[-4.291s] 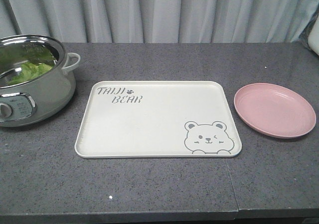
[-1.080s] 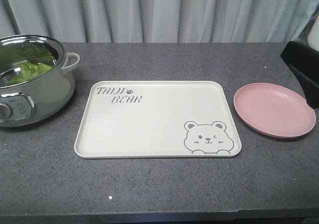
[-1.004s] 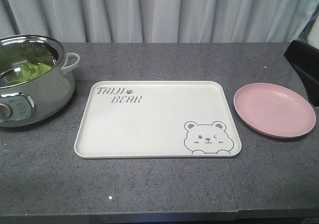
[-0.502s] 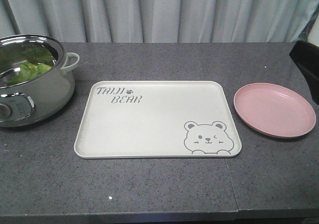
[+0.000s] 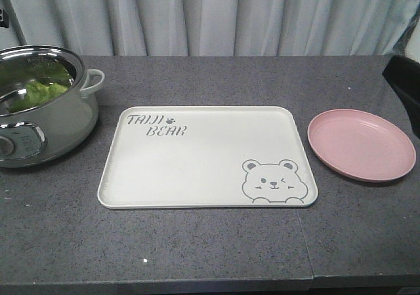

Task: Transfer vegetables to tray and serve
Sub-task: 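Lower the left gripper into the pot and pinch a lettuce leaf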

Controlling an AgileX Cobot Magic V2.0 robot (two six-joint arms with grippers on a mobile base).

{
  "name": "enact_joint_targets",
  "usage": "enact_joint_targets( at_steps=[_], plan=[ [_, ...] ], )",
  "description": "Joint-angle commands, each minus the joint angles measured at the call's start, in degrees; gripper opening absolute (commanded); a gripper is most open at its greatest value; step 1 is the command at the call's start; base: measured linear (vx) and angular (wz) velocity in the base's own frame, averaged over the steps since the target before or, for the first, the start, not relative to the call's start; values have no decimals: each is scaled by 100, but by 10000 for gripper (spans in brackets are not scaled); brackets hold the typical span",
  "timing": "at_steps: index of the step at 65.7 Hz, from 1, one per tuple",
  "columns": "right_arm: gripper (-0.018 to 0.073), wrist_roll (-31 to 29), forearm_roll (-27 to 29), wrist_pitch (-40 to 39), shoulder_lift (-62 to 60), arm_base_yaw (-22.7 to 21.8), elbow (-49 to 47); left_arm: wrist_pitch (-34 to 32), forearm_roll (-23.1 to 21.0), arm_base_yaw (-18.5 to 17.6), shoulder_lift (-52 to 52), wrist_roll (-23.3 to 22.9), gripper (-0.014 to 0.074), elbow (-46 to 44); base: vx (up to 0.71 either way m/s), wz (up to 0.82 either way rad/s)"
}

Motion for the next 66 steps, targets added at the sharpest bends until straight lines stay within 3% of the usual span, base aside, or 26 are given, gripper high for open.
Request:
enact_joint_targets(
  at_steps=[1, 17, 30, 42, 66],
  plan=[
    [590, 19, 111, 25, -9, -30, -164, -305, -289, 116, -178, 61, 468, -183, 0, 0],
    [590, 38, 106, 41, -9, -30, -164, -478, -846, 124, 218, 341, 512, -183, 0, 0],
    [590, 44, 79, 40, -9, -30, -164, -513, -859, 119, 566, 363, 512, -183, 0, 0],
    [590, 216, -35, 34, -9, -30, -164, -499, -1157, 119, 896, 544, 512, -183, 0, 0],
    [590, 442, -240, 45, -9, -30, -164, -105, -1285, 114, 1385, 557, 510, -173, 0, 0]
  ],
)
